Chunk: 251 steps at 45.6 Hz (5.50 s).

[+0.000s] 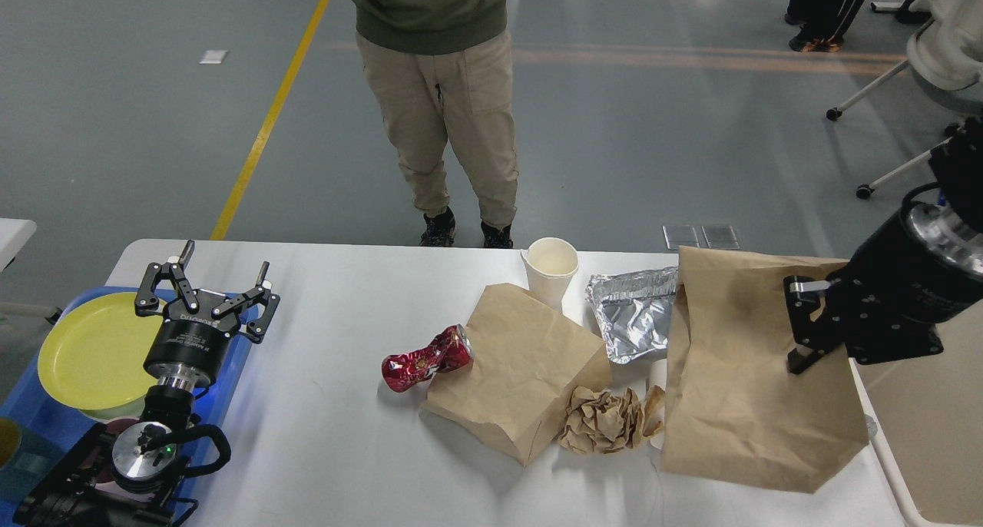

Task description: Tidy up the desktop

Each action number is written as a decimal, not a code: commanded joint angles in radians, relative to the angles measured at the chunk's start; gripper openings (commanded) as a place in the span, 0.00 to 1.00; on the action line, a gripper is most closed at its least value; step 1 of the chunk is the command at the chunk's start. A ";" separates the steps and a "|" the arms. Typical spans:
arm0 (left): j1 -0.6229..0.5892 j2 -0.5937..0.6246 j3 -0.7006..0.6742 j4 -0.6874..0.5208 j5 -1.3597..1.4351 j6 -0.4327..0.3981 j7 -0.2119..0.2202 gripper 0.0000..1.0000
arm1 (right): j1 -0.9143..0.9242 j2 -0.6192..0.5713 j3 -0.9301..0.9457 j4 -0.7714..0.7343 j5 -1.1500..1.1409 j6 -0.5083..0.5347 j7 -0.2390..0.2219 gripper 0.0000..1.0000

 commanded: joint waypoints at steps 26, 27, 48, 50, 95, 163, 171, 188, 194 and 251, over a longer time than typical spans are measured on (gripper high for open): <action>0.000 0.000 0.000 0.000 0.000 0.000 0.000 0.96 | -0.717 -0.214 -0.004 -0.697 -0.004 -0.514 -0.008 0.00; 0.000 0.000 0.000 0.000 0.000 0.000 0.000 0.96 | -0.757 -0.214 0.012 -0.709 -0.004 -0.552 -0.006 0.00; 0.000 0.000 0.000 0.000 0.000 0.000 0.000 0.96 | -1.512 -0.041 0.381 -1.203 -0.001 -0.832 0.000 0.00; 0.000 0.000 0.000 0.000 0.000 0.000 0.000 0.96 | -1.577 0.003 0.414 -1.284 -0.001 -0.836 0.001 0.00; 0.000 0.000 0.000 0.000 0.000 0.000 0.000 0.96 | -1.838 0.251 0.552 -1.579 0.002 -0.894 0.002 0.85; -0.001 0.000 0.000 0.000 0.000 0.000 0.000 0.96 | -0.431 0.096 -0.097 -0.453 -0.070 -0.304 -0.037 1.00; 0.000 0.000 0.000 0.000 0.000 0.000 0.000 0.96 | -0.218 0.179 -0.086 -0.334 -0.062 -0.126 -0.037 1.00; -0.001 0.000 0.000 0.000 0.000 0.000 0.000 0.96 | 0.164 0.231 0.047 0.045 0.028 -0.129 -0.035 1.00; 0.000 0.000 0.000 0.000 0.000 0.000 0.000 0.96 | 0.209 0.297 0.104 0.075 0.099 -0.131 -0.035 1.00; 0.000 0.000 0.000 0.000 0.000 -0.001 0.000 0.96 | -0.796 0.533 0.444 -0.540 0.303 -0.503 -0.040 0.88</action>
